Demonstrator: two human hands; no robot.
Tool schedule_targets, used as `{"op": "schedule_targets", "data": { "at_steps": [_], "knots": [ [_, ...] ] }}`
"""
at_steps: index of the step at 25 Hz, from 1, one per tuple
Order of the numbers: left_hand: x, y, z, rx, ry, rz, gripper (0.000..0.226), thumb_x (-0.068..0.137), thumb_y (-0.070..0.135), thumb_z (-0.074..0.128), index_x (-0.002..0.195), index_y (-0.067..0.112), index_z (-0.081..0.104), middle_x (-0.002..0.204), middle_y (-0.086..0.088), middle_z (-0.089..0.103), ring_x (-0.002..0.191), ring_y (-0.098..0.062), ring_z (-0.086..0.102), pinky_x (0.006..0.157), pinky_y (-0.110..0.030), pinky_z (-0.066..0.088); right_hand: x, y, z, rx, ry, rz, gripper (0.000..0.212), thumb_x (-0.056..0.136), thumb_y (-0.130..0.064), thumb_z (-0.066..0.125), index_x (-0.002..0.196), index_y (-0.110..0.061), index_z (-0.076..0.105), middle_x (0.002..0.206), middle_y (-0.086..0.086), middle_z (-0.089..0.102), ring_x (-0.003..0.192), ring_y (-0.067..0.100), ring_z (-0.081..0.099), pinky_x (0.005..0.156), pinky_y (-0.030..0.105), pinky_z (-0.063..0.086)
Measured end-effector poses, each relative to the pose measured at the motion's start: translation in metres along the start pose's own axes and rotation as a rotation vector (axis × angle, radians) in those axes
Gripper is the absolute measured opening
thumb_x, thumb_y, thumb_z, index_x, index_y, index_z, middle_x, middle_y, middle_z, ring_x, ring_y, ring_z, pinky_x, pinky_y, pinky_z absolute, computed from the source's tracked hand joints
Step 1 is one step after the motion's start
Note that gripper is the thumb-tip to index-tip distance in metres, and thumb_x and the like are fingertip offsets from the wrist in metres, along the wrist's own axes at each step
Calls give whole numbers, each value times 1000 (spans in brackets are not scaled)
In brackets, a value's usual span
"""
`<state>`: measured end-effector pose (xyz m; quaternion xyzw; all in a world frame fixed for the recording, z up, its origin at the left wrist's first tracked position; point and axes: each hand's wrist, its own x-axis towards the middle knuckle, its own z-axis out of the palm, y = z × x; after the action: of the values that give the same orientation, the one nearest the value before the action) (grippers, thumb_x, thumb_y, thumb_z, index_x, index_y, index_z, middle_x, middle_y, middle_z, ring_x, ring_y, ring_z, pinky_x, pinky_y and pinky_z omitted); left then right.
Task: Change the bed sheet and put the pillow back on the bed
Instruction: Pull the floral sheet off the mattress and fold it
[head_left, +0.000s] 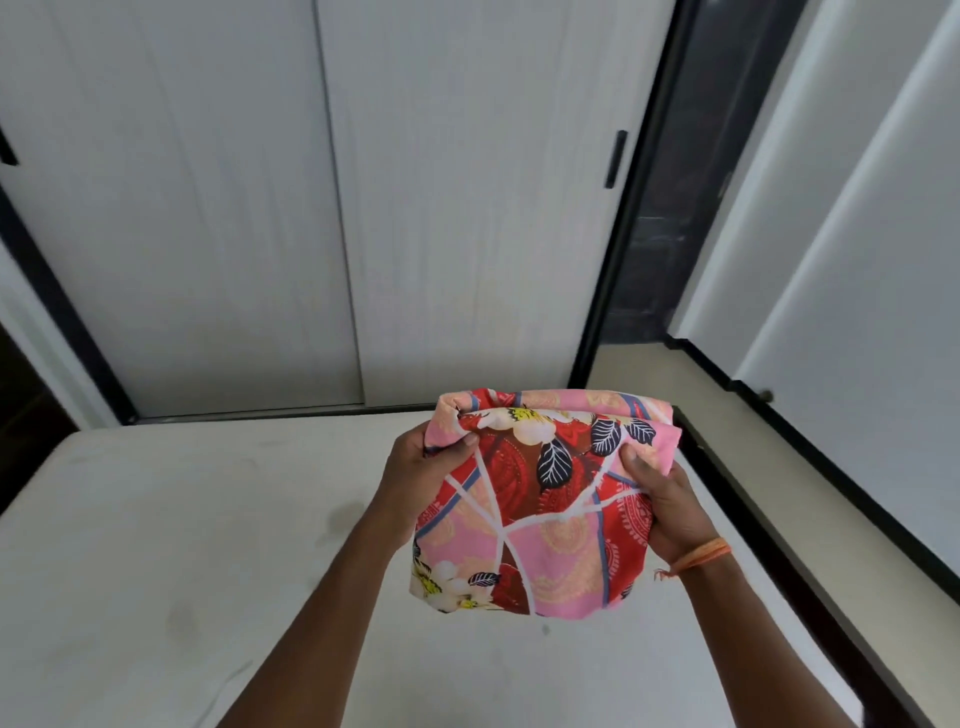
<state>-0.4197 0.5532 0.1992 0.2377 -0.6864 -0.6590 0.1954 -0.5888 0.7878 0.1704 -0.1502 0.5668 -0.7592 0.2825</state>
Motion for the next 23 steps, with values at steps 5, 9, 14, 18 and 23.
{"op": "schedule_targets", "data": {
  "at_steps": [5,9,14,18,23],
  "knots": [
    [-16,40,87,-39,-59,71,22,81,40,74,95,23,68,82,5,76,72,-16,74,62,-28,58,-55,-55,-71,-44,122,-116,45,83,-7,72,125,-2,57,119,29,64,90,41,68,84,55,56],
    [-23,67,185,-28,-169,74,39,76,53,73,97,20,69,84,1,77,74,-20,75,70,-36,61,-84,-96,-155,7,261,-187,39,87,-13,71,123,-2,59,119,28,64,102,49,61,93,67,46],
    [-33,86,330,-41,-292,53,42,80,51,73,103,16,69,90,-4,77,80,-26,75,79,-45,61,-125,-154,-277,1,353,-204,43,86,-19,71,123,0,58,115,26,67,88,40,68,86,54,55],
    [-37,102,434,-86,-332,40,38,82,43,74,106,14,68,92,-6,76,82,-28,75,80,-45,60,-148,-193,-370,-5,372,-233,31,89,-19,67,116,-3,62,110,23,69,80,34,70,80,48,58],
    [-20,110,555,-161,-379,6,26,88,30,71,109,16,64,93,-7,76,83,-28,74,70,-37,60,-141,-236,-482,-37,396,-270,38,88,-23,68,120,-4,61,110,22,69,80,34,70,80,47,58]
  ]
}}
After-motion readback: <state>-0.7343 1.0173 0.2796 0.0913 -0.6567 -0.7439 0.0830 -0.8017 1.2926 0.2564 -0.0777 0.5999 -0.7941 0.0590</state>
